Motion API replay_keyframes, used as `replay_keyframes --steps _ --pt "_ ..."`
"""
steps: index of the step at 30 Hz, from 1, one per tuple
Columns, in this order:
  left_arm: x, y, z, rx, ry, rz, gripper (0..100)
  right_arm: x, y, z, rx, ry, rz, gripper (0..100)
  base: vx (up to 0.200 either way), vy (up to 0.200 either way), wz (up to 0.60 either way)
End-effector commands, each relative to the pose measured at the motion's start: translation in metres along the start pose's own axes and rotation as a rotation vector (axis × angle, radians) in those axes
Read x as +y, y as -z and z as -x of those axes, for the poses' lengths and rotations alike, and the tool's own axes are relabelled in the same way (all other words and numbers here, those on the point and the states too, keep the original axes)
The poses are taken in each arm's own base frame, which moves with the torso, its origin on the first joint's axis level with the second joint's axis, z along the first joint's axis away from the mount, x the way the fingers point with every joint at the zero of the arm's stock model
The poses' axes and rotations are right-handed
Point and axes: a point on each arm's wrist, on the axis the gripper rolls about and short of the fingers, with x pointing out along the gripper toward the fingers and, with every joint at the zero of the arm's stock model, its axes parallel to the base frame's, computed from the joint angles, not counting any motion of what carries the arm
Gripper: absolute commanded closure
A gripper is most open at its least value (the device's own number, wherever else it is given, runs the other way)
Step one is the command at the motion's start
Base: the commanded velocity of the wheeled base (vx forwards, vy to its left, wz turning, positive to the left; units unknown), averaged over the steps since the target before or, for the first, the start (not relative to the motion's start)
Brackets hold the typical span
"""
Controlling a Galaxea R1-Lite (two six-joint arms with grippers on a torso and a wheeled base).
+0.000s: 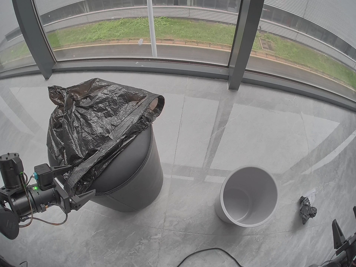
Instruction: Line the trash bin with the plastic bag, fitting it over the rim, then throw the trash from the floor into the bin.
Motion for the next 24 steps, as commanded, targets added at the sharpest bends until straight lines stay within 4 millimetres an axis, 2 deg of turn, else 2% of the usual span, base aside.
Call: replay_keyframes --steps 1,2,24 --pt "-0.001 0.006 0.001 0.024 -0.002 0.015 0 0.000 0.005 0.000 0.004 0.000 0.000 0 0.000 0.000 0.00" --pt "-0.001 0.006 0.001 0.024 -0.002 0.015 100 0.000 0.004 0.000 0.003 0.000 0.000 0 0.000 0.000 0.00" --pt "-0.004 -0.004 0.011 -0.055 0.045 0.001 100 0.000 0.004 0.000 0.006 0.000 0.000 0 0.000 0.000 0.00"
